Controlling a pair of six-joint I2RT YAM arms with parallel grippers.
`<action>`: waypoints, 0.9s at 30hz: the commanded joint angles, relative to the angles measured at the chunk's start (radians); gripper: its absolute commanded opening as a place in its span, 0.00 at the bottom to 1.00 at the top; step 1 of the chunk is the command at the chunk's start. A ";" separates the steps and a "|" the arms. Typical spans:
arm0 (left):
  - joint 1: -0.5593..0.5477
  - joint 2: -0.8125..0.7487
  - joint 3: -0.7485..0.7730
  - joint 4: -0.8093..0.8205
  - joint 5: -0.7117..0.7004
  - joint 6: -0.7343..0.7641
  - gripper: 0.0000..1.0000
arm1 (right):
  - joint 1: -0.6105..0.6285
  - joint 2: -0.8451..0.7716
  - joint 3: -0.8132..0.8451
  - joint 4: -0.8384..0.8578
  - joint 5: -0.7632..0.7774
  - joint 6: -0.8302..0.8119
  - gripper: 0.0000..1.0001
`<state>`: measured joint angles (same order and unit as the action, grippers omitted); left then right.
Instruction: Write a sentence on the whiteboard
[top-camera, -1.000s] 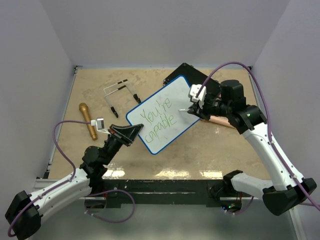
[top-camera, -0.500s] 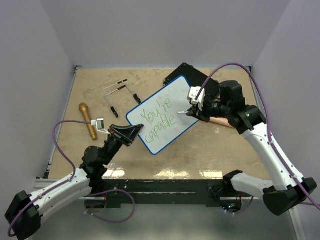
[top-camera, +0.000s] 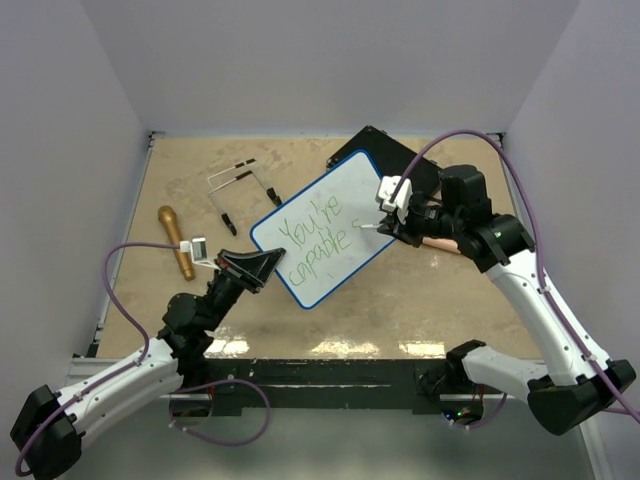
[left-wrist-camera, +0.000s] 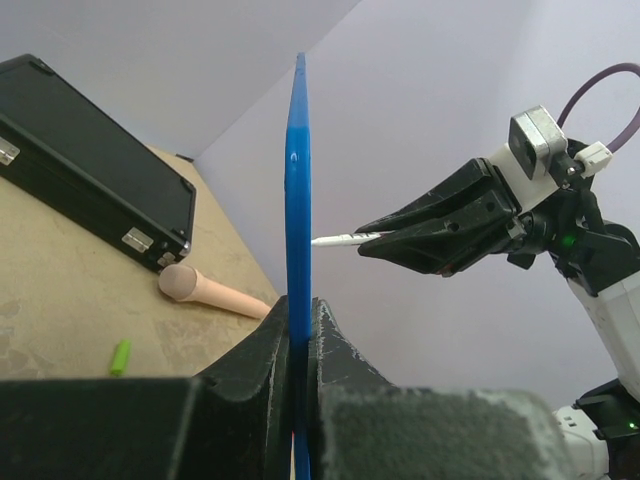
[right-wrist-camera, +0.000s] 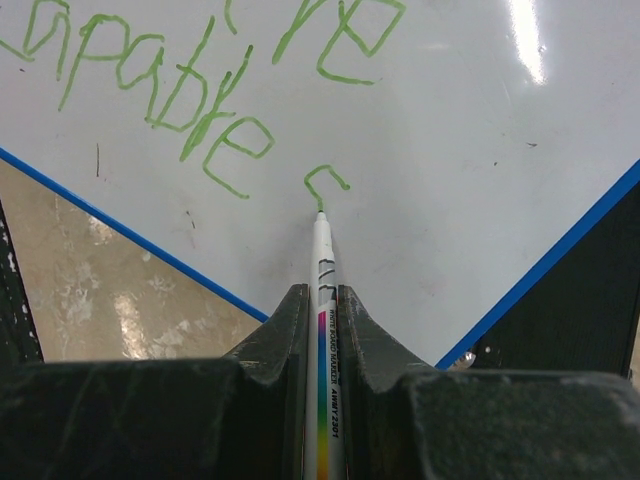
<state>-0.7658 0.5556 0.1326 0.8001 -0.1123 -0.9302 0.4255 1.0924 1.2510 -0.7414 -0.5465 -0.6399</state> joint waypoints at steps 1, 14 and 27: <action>0.000 -0.031 0.032 0.172 0.000 -0.018 0.00 | 0.002 -0.016 -0.012 -0.016 0.022 -0.010 0.00; 0.002 0.000 0.030 0.192 0.003 -0.021 0.00 | 0.009 -0.003 0.037 -0.092 -0.134 -0.058 0.00; 0.000 -0.025 0.027 0.165 0.000 -0.015 0.00 | -0.059 0.020 0.087 -0.023 -0.090 0.019 0.00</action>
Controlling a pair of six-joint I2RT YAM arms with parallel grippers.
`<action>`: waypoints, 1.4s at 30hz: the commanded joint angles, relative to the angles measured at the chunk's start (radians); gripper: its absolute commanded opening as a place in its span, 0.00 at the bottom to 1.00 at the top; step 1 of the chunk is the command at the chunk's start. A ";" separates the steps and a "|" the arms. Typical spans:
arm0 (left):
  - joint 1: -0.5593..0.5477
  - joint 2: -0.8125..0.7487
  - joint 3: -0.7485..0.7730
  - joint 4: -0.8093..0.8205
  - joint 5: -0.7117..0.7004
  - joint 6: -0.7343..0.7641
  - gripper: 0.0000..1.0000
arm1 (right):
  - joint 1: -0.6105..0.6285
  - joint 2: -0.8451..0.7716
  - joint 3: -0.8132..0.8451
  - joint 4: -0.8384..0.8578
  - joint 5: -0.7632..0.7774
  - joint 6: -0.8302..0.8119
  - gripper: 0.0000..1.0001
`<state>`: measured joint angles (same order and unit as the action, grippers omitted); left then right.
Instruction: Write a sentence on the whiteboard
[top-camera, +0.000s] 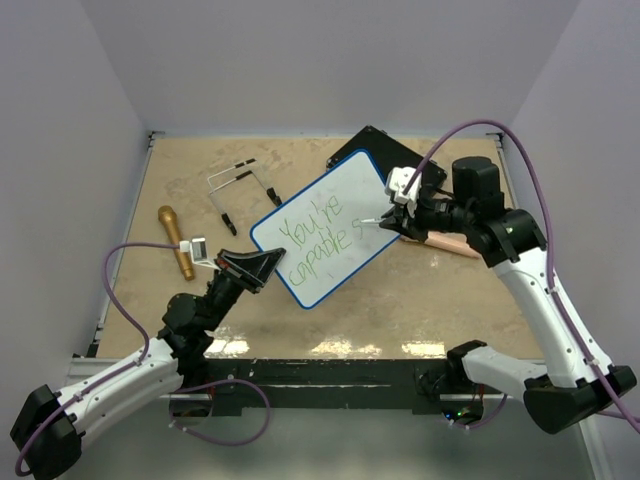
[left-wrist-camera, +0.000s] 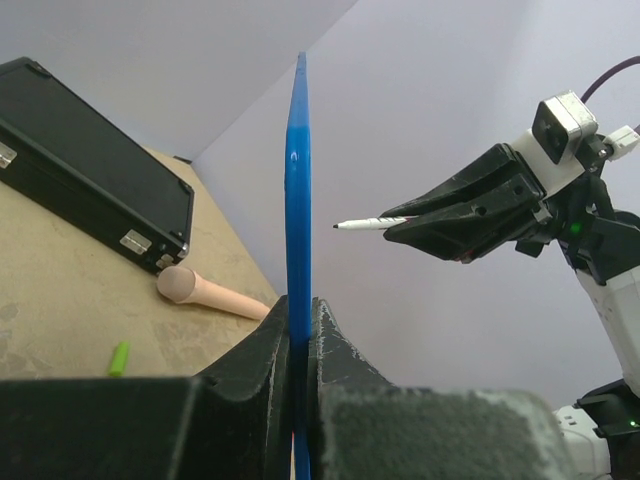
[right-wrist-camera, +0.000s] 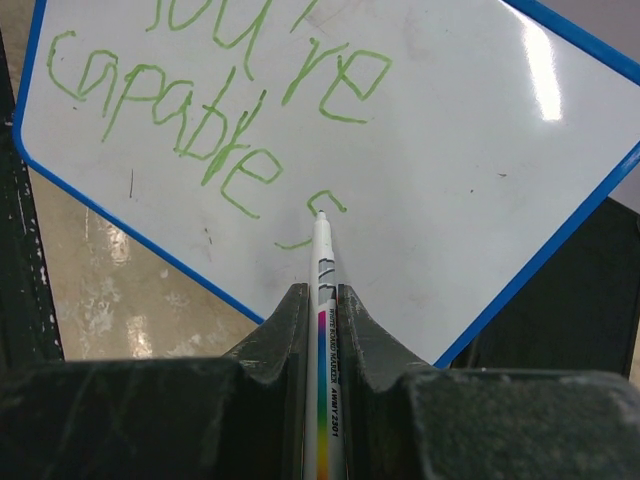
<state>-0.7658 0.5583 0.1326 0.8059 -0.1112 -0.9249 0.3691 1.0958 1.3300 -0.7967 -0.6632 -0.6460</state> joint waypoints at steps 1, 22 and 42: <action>0.002 -0.028 0.027 0.161 0.001 -0.020 0.00 | 0.001 0.021 0.011 0.030 0.028 0.020 0.00; 0.002 -0.028 0.024 0.165 0.007 -0.017 0.00 | 0.007 0.030 0.003 0.119 0.194 0.105 0.00; 0.002 -0.017 0.024 0.177 0.010 -0.019 0.00 | 0.007 0.056 0.018 0.093 0.103 0.068 0.00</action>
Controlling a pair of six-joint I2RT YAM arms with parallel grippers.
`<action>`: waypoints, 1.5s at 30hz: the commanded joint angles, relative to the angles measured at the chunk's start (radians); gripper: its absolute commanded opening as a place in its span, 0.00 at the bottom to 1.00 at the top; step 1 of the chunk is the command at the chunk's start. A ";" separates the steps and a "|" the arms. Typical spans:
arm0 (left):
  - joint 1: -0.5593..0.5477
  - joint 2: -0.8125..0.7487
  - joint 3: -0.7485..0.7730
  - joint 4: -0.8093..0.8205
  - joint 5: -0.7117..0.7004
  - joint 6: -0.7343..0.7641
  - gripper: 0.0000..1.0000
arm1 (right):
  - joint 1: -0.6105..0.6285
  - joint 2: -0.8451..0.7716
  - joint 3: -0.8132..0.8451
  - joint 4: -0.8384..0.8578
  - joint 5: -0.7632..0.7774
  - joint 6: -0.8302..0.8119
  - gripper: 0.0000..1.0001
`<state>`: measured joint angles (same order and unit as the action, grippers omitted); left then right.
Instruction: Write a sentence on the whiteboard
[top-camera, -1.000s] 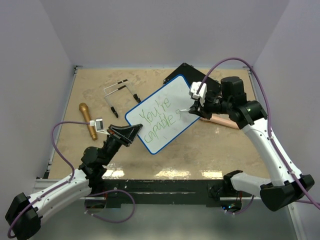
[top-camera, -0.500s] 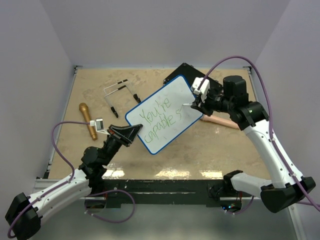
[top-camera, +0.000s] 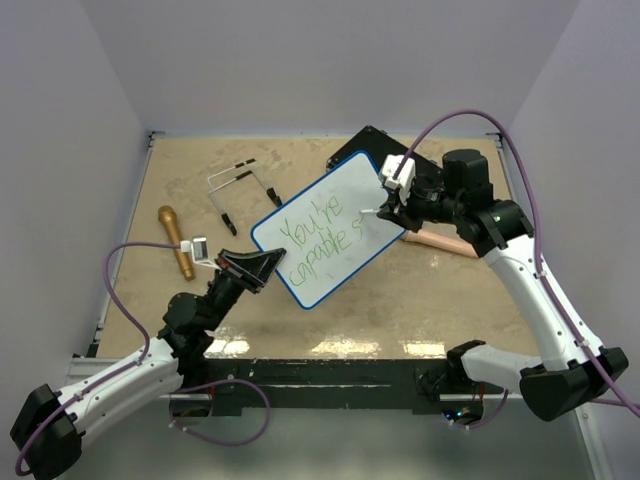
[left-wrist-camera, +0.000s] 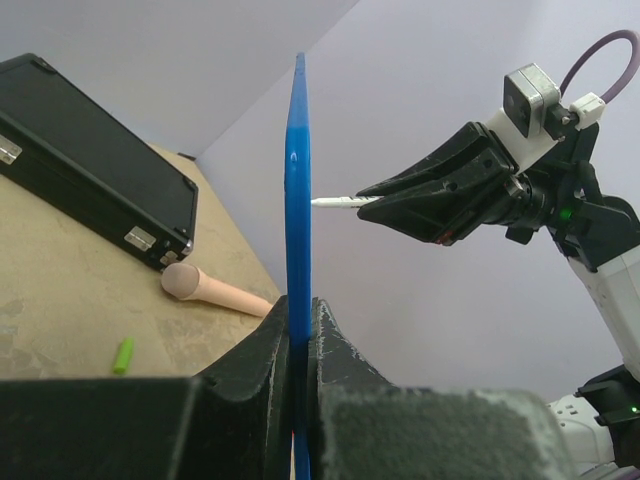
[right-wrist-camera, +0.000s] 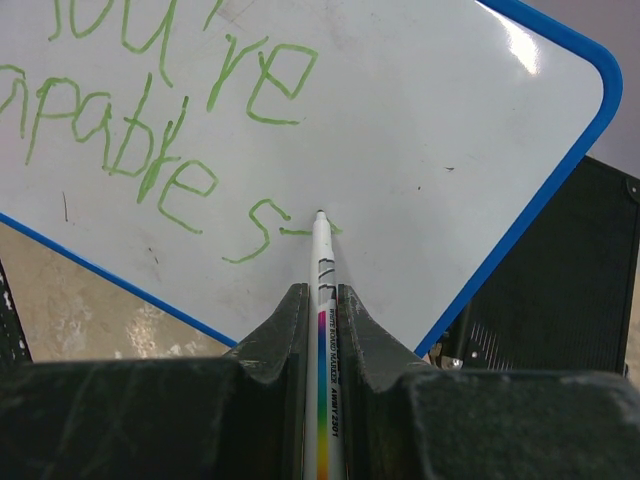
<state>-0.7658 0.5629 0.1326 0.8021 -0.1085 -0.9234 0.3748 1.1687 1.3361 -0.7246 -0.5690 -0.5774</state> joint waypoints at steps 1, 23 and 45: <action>0.002 -0.023 0.024 0.181 0.006 -0.020 0.00 | 0.003 -0.021 0.008 0.014 0.009 -0.007 0.00; 0.002 -0.015 0.021 0.184 0.003 -0.019 0.00 | 0.003 -0.072 -0.072 -0.108 0.083 -0.089 0.00; 0.000 -0.061 0.013 0.137 -0.008 -0.008 0.00 | -0.013 -0.147 -0.009 -0.015 -0.048 -0.041 0.00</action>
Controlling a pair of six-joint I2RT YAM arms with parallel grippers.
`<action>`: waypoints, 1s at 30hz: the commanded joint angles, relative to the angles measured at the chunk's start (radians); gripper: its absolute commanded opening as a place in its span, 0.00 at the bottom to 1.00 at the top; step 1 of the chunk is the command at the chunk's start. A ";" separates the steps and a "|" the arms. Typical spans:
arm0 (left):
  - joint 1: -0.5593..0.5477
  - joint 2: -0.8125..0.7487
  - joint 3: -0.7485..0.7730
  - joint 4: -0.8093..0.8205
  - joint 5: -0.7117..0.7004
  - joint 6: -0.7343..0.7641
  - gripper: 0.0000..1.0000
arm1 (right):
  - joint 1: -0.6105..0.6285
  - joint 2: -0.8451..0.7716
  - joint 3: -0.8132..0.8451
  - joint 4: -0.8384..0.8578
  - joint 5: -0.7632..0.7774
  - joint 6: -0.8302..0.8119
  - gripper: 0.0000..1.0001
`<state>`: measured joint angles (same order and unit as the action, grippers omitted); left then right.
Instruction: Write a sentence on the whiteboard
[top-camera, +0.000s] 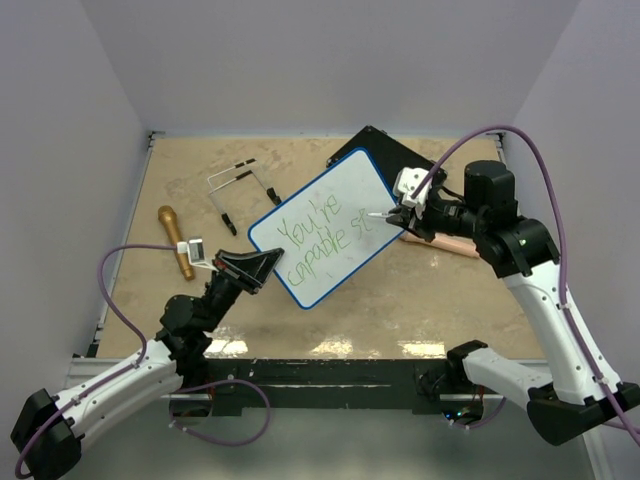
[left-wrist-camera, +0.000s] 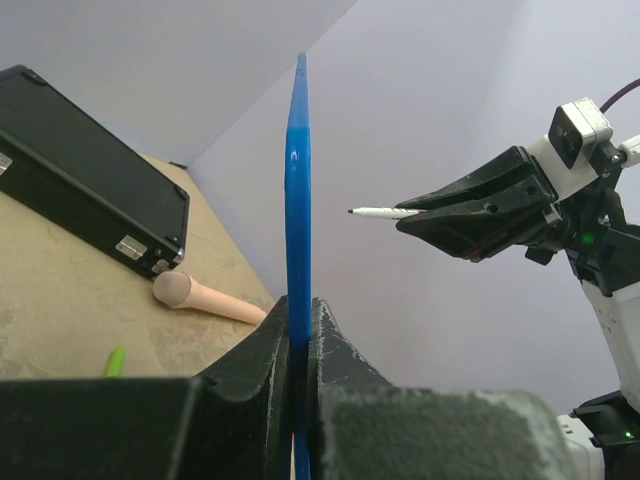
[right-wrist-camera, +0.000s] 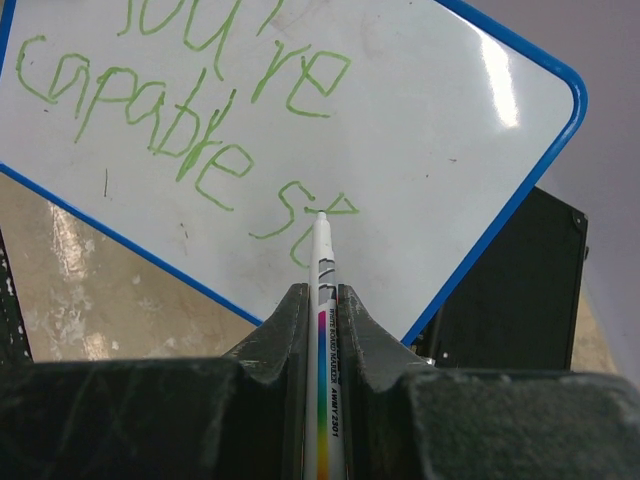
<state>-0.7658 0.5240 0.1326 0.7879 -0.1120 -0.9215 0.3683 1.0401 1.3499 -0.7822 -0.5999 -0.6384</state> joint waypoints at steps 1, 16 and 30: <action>0.000 -0.022 0.013 0.152 -0.005 -0.010 0.00 | -0.009 -0.020 -0.023 0.044 -0.018 0.019 0.00; 0.002 -0.028 0.009 0.152 -0.003 -0.011 0.00 | -0.019 -0.012 -0.037 0.057 -0.032 0.023 0.00; 0.002 -0.018 0.004 0.177 0.002 -0.017 0.00 | -0.023 0.020 -0.024 0.047 0.032 0.019 0.00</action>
<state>-0.7658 0.5175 0.1303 0.7860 -0.1116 -0.9218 0.3511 1.0615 1.3167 -0.7670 -0.5987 -0.6315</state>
